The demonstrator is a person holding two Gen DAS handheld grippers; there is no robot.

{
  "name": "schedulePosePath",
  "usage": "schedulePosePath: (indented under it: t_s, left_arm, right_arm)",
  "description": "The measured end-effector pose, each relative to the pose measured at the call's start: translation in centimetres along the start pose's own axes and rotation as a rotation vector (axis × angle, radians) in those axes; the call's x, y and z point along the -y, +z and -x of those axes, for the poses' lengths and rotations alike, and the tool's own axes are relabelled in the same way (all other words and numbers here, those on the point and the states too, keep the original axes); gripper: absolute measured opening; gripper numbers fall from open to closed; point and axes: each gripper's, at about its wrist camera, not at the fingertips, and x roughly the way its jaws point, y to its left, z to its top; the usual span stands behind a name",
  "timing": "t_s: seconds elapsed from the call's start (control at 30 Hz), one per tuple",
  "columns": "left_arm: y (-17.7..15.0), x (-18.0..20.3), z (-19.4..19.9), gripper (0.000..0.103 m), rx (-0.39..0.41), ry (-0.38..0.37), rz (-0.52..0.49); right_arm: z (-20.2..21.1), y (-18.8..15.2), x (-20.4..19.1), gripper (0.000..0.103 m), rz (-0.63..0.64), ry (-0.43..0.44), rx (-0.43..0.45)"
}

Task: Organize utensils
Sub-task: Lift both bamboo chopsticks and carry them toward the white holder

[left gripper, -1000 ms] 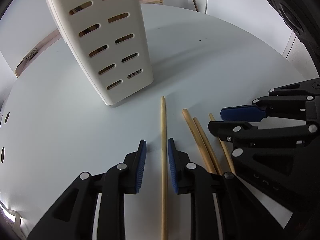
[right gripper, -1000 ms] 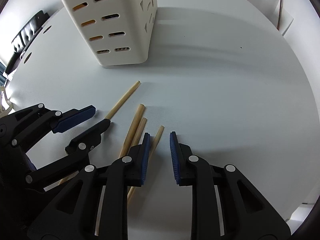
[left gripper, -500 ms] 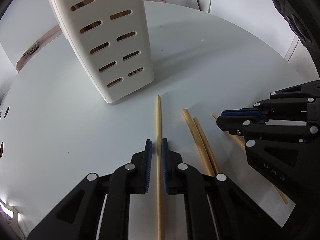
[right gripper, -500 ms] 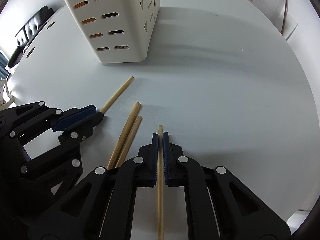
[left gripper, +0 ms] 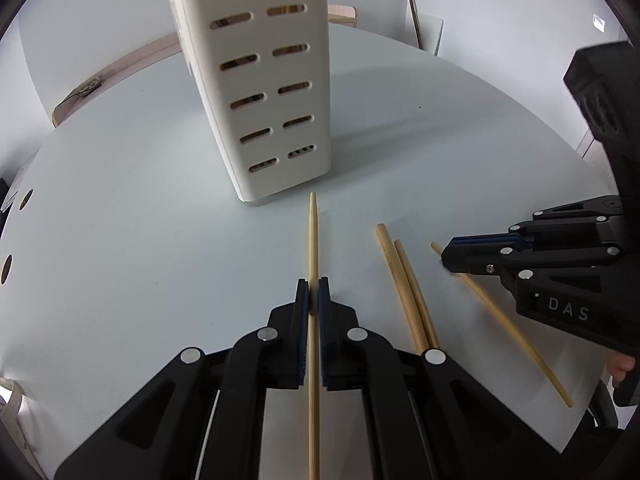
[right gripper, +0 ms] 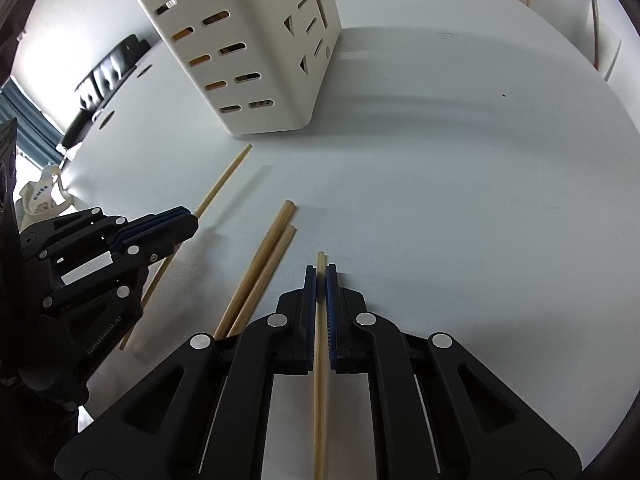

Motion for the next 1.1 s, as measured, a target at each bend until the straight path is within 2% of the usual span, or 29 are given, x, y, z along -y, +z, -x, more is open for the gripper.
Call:
schedulePosePath:
  t_s: [0.1, 0.23, 0.5, 0.6, 0.83, 0.9, 1.1]
  left_arm:
    - [-0.6, -0.6, 1.7, 0.005, 0.062, -0.010, 0.021]
    - [-1.4, -1.6, 4.4, 0.005, 0.186, -0.052, 0.090]
    - [-2.8, -0.6, 7.7, 0.005, 0.388, -0.106, 0.193]
    - [-2.7, -0.2, 9.1, 0.005, 0.471, -0.151, 0.222]
    - [-2.1, -1.1, 12.4, 0.005, 0.661, -0.111, 0.277]
    - [-1.9, -1.8, 13.1, 0.005, 0.708, -0.127, 0.321]
    - [-0.5, -2.6, 14.1, 0.005, 0.789, -0.111, 0.378]
  right_arm:
    - [1.0, -0.8, -0.2, 0.004, 0.034, 0.049, 0.050]
    - [3.5, -1.4, -0.6, 0.004, 0.066, 0.098, 0.179]
    - [7.3, -3.3, -1.3, 0.004, 0.122, 0.188, 0.356]
    - [8.9, -3.9, -1.5, 0.004, 0.135, 0.226, 0.434]
    - [12.6, -2.9, -1.2, 0.004, 0.123, 0.292, 0.592]
    - [13.5, -2.3, -1.3, 0.004, 0.127, 0.312, 0.632]
    - [15.9, 0.0, -2.0, 0.004, 0.152, 0.321, 0.715]
